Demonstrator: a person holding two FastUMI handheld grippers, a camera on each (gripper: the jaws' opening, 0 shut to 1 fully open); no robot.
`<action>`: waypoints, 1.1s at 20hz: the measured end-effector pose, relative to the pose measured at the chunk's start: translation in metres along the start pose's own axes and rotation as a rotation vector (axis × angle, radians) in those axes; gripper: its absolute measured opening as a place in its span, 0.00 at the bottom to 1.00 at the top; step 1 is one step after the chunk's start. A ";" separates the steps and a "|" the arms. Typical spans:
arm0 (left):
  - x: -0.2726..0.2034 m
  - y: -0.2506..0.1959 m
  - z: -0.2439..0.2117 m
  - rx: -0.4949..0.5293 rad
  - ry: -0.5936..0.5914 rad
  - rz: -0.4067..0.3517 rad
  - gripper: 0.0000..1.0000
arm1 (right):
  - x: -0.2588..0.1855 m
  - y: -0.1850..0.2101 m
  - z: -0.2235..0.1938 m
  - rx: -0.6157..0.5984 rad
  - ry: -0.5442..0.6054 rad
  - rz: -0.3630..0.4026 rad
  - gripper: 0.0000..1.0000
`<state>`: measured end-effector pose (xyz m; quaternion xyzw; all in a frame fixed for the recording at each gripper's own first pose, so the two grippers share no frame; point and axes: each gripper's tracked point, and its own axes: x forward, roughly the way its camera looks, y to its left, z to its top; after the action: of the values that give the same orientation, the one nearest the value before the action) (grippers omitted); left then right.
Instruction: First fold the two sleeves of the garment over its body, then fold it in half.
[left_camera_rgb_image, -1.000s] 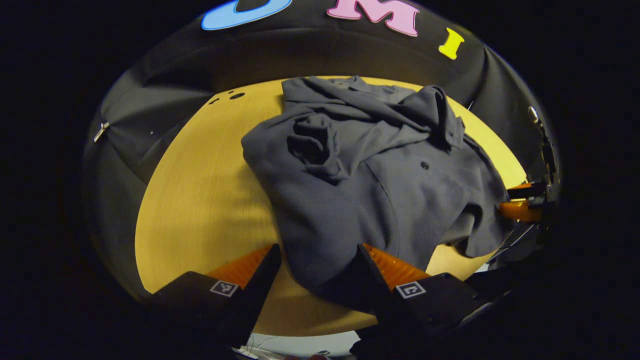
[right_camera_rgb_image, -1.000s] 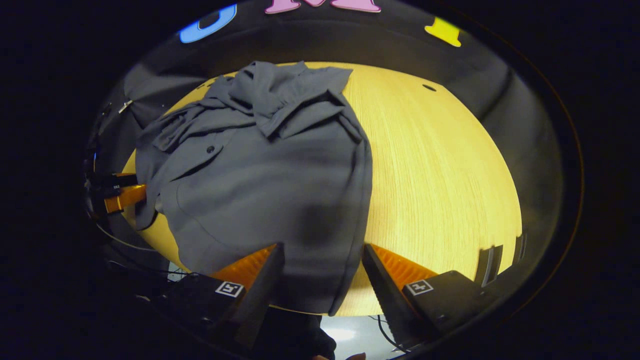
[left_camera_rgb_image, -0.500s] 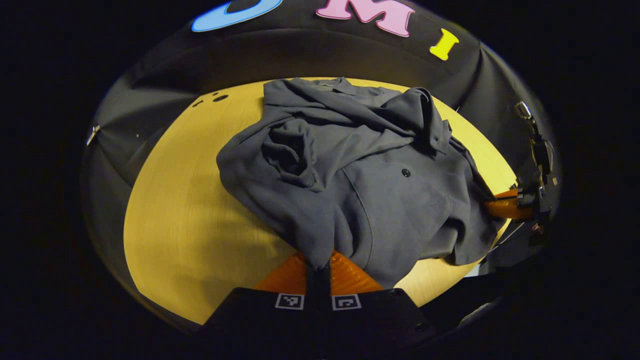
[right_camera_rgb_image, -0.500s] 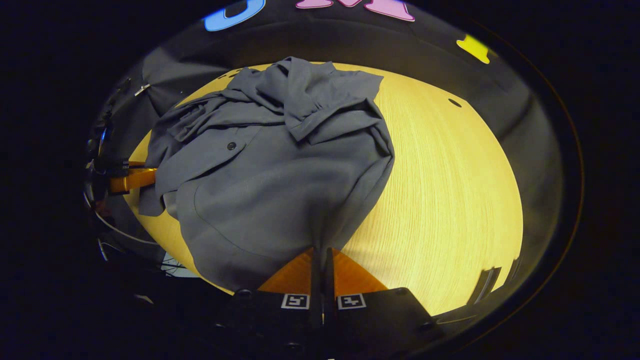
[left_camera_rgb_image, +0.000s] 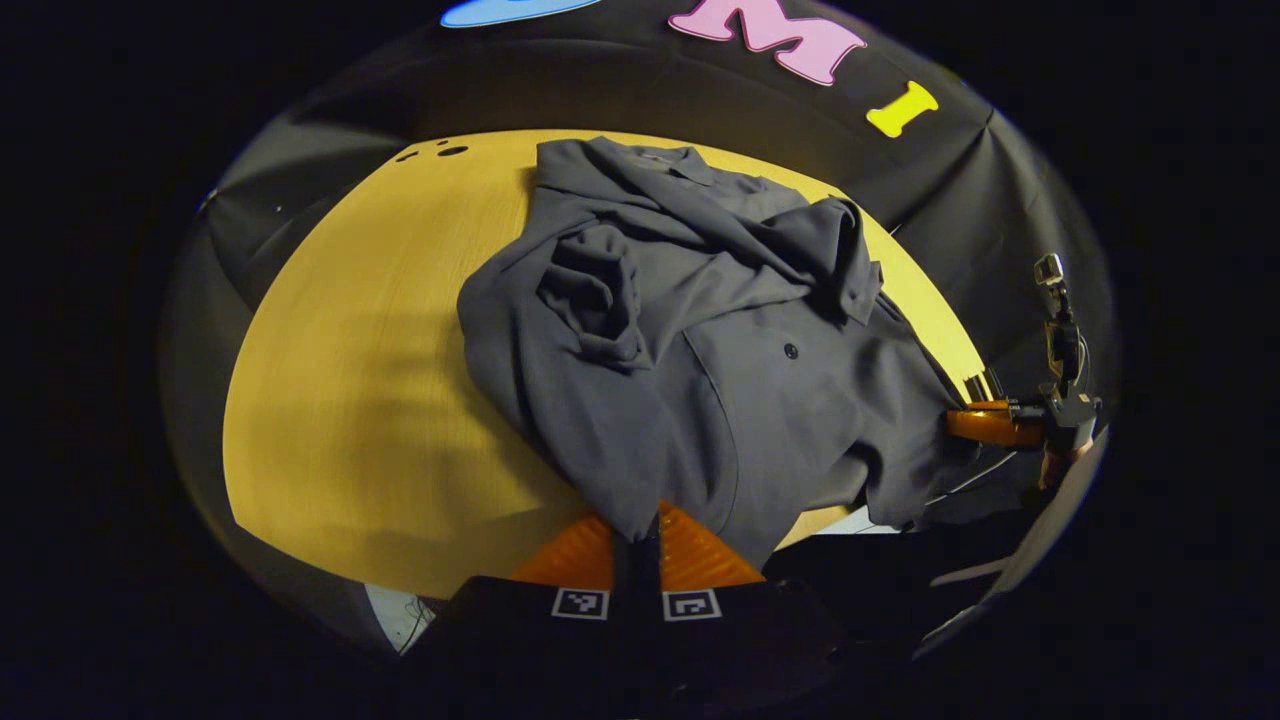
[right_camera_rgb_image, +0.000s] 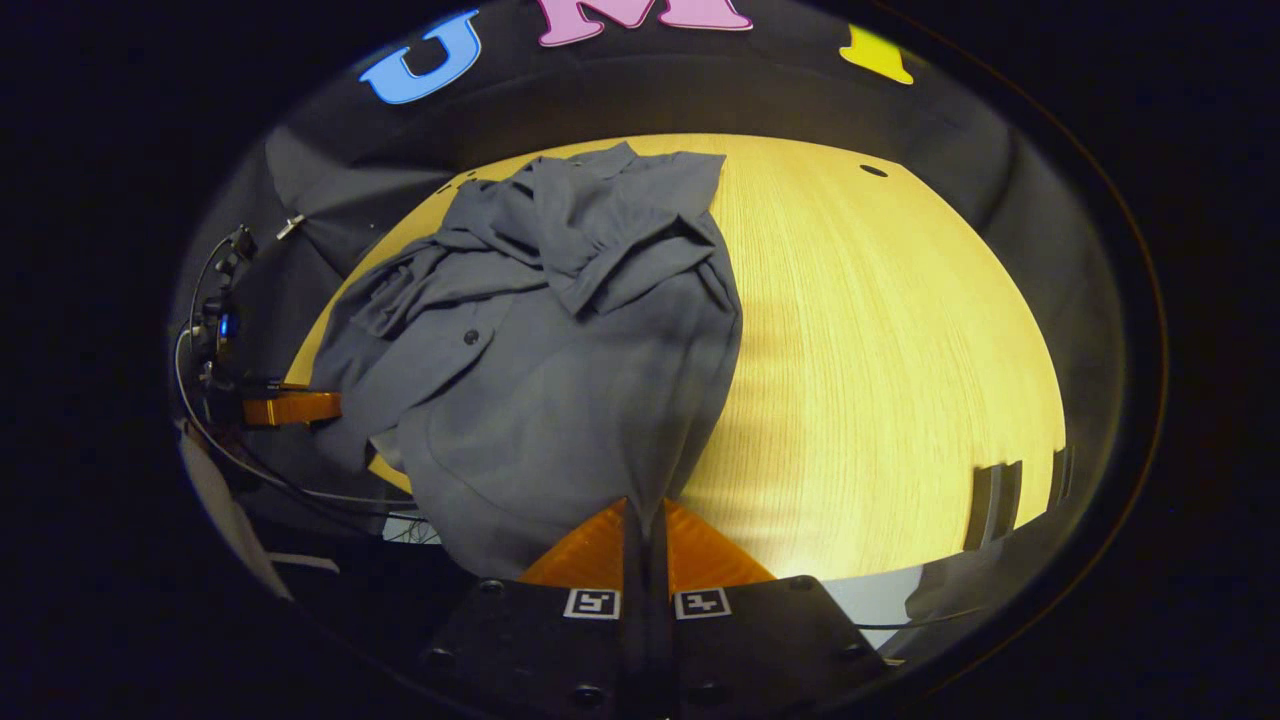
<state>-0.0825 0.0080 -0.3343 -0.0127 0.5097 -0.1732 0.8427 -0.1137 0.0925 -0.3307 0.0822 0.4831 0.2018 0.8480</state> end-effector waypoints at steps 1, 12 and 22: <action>-0.006 -0.001 0.003 -0.011 -0.012 -0.003 0.05 | -0.004 0.000 0.006 0.011 -0.021 0.007 0.05; -0.064 -0.028 0.135 -0.069 -0.276 -0.081 0.05 | -0.056 0.020 0.160 0.108 -0.392 0.052 0.05; -0.070 -0.016 0.256 -0.114 -0.460 -0.104 0.05 | -0.059 0.019 0.277 0.139 -0.603 0.010 0.05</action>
<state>0.1044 -0.0253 -0.1491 -0.1256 0.3120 -0.1800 0.9244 0.0905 0.1005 -0.1344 0.1987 0.2218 0.1391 0.9444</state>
